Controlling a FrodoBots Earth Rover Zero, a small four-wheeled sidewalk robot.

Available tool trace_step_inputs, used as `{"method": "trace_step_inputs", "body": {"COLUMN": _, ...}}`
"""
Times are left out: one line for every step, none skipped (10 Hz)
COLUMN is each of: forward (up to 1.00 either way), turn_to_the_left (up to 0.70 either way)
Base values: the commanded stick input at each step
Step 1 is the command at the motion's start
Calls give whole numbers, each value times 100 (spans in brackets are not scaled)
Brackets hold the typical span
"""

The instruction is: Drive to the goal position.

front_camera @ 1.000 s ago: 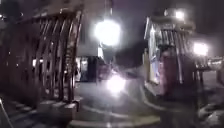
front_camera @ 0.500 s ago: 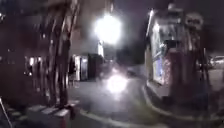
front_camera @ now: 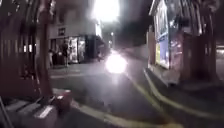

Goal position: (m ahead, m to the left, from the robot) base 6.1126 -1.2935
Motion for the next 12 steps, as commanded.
{"method": "trace_step_inputs", "body": {"forward": 45, "turn_to_the_left": 0}}
{"method": "trace_step_inputs", "body": {"forward": 45, "turn_to_the_left": 0}}
{"method": "trace_step_inputs", "body": {"forward": 45, "turn_to_the_left": 0}}
{"method": "trace_step_inputs", "body": {"forward": 45, "turn_to_the_left": 0}}
{"method": "trace_step_inputs", "body": {"forward": 45, "turn_to_the_left": 0}}
{"method": "trace_step_inputs", "body": {"forward": 45, "turn_to_the_left": 0}}
{"method": "trace_step_inputs", "body": {"forward": 45, "turn_to_the_left": 0}}
{"method": "trace_step_inputs", "body": {"forward": 45, "turn_to_the_left": 0}}
{"method": "trace_step_inputs", "body": {"forward": 45, "turn_to_the_left": 0}}
{"method": "trace_step_inputs", "body": {"forward": 45, "turn_to_the_left": 0}}
{"method": "trace_step_inputs", "body": {"forward": 45, "turn_to_the_left": 17}}
{"method": "trace_step_inputs", "body": {"forward": 45, "turn_to_the_left": 27}}
